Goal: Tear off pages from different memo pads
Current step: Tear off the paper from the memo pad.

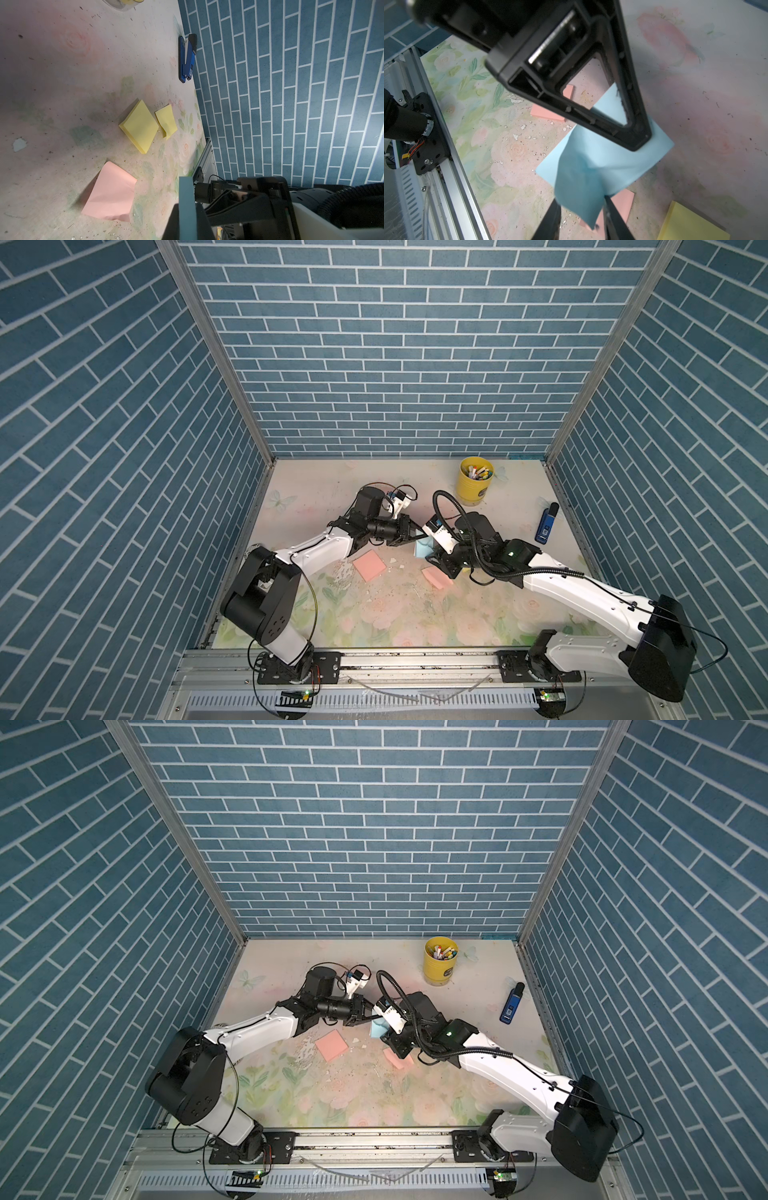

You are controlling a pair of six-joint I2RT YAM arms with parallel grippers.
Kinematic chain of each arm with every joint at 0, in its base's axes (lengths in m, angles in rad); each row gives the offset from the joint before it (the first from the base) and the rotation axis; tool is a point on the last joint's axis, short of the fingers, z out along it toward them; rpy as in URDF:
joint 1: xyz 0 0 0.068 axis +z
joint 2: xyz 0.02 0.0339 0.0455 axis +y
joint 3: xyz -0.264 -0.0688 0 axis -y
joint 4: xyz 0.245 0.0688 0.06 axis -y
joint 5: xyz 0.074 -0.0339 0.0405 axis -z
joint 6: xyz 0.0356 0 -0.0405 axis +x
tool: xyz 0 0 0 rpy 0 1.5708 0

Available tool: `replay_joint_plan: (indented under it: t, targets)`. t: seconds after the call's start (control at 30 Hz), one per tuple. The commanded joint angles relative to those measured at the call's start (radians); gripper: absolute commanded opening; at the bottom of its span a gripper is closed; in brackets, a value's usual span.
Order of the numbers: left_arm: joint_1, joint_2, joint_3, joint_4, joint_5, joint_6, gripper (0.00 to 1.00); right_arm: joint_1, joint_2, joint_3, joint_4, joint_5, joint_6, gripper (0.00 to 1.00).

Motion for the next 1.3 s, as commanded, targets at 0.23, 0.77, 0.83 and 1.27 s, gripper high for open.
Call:
replay_joint_plan:
  t: [0.23, 0.77, 0.83, 1.27]
  targets:
    - [-0.009, 0.000, -0.022, 0.061, 0.008, -0.011, 0.00, 0.005, -0.020, 0.081, -0.025, -0.005, -0.057, 0.35]
    - [-0.014, 0.014, -0.062, 0.215, 0.044, -0.077, 0.19, 0.007, 0.023, 0.115, -0.039, 0.017, -0.078, 0.02]
    - [-0.013, 0.022, -0.061, 0.229, 0.035, -0.080, 0.34, 0.006, 0.021, 0.118, -0.051, 0.012, -0.082, 0.00]
    - [-0.007, -0.012, -0.105, 0.314, 0.023, -0.093, 0.53, 0.005, 0.024, 0.115, -0.054, 0.027, -0.071, 0.00]
